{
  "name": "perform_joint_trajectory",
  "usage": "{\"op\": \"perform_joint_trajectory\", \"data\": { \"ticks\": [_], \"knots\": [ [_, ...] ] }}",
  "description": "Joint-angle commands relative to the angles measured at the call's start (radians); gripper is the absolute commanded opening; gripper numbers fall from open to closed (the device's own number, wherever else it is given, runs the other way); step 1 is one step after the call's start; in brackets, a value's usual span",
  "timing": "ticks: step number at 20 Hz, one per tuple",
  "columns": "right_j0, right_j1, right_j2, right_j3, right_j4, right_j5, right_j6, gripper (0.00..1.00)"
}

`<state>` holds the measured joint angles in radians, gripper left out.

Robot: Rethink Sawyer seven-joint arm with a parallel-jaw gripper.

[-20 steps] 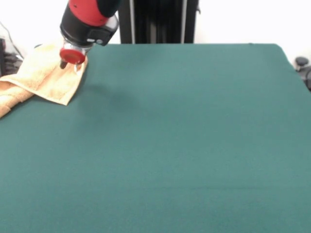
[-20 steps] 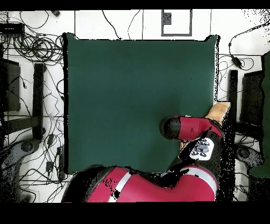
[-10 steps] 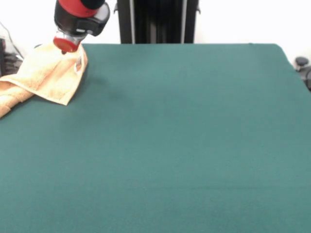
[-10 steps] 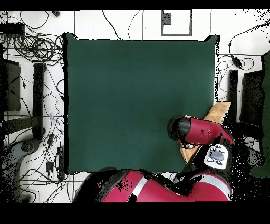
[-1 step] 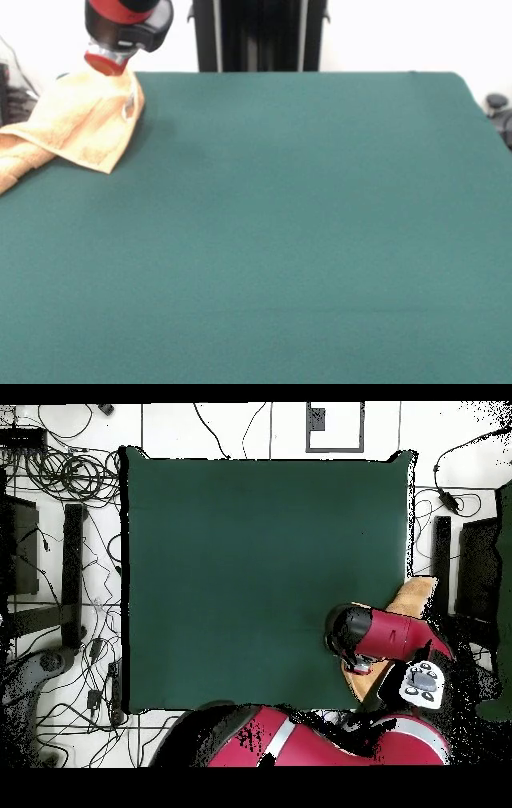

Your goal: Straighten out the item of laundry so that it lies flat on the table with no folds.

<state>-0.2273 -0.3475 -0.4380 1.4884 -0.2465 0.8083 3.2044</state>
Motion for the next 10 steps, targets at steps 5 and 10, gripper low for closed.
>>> {"op": "perform_joint_trajectory", "data": {
  "ticks": [5,10],
  "knots": [
    [0.016,0.068,0.134,-0.005,0.060,0.074,-0.014,0.00],
    [0.036,0.043,0.082,-0.026,-0.041,0.048,-0.094,0.00]
  ]
}}
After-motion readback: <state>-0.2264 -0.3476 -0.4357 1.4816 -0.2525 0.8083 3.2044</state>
